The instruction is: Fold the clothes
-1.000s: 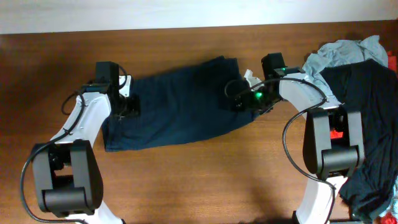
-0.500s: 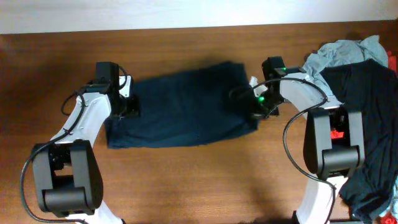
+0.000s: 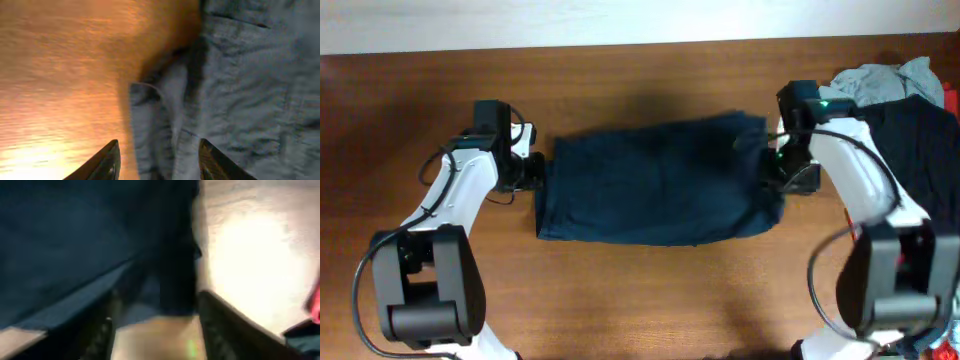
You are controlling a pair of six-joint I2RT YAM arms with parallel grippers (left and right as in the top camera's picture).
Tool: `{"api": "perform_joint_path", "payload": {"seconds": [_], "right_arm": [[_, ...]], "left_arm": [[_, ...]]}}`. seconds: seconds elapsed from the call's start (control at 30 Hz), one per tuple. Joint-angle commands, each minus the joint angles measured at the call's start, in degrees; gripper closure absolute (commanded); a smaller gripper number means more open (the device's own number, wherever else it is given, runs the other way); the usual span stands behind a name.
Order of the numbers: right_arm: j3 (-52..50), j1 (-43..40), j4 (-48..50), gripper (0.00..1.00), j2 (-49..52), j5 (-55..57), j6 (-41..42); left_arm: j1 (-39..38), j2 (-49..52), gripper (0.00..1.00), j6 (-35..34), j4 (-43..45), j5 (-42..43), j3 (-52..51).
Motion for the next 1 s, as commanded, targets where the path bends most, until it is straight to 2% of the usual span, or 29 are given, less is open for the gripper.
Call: {"api": "perform_joint_path", "payload": {"seconds": [0.0, 0.03, 0.1, 0.27, 0.33, 0.43, 0.57, 0.67, 0.83, 0.87, 0.9, 0.93, 0.97], "right_arm": [[1.7, 0.3, 0.0, 0.21, -7.7, 1.9, 1.0], [1.7, 0.3, 0.0, 0.14, -9.9, 1.8, 1.0], [1.7, 0.3, 0.1, 0.12, -12.5, 0.6, 0.9], [1.6, 0.8, 1.4, 0.25, -13.7, -14.4, -7.2], [1.6, 1.8, 1.5, 0.27, -12.9, -17.6, -8.4], [1.6, 3.5, 1.6, 0.25, -11.5, -16.9, -8.3], [1.6, 4.8, 2.4, 0.24, -10.3, -16.6, -8.3], [1.6, 5.2, 2.4, 0.24, -10.3, -16.7, -8.1], [1.6, 5.6, 2.0, 0.23, -10.3, -16.6, -8.2], [1.6, 5.6, 1.8, 0.23, -10.3, -16.6, -8.2], [1.6, 5.8, 1.6, 0.23, -10.2, -16.6, -8.2], [1.5, 6.0, 1.6, 0.23, -10.1, -16.6, -8.2], [1.4, 6.1, 1.6, 0.23, -9.9, -16.5, -8.2]], "left_arm": [[0.1, -4.0, 0.49, 0.9, -1.7, 6.2, 1.8], [0.1, -4.1, 0.48, 0.8, -2.6, 6.1, 1.8], [0.1, -3.6, 0.45, -0.7, -3.3, 6.2, 1.7], [0.0, -1.1, 0.44, -1.3, 0.0, 7.0, 1.7], [0.0, 0.2, 0.44, -1.3, 2.6, 10.5, 1.7], [0.0, 1.8, 0.42, -1.2, 8.5, 17.0, 1.7], [-0.1, 3.8, 0.37, -1.2, 14.8, 18.4, 1.7], [-0.6, 6.1, 0.37, -0.7, 17.3, 21.8, 1.7], [-1.8, 9.4, 0.37, 0.0, 20.5, 21.5, 1.7], [-1.9, 10.1, 0.41, 0.0, 20.6, 21.8, 1.7], [-2.0, 10.6, 0.51, 0.0, 20.5, 23.0, 1.7], [-2.0, 10.7, 0.63, 0.0, 20.5, 24.3, 1.7], [-2.0, 10.7, 0.85, 0.0, 20.4, 25.2, 1.7]]}}
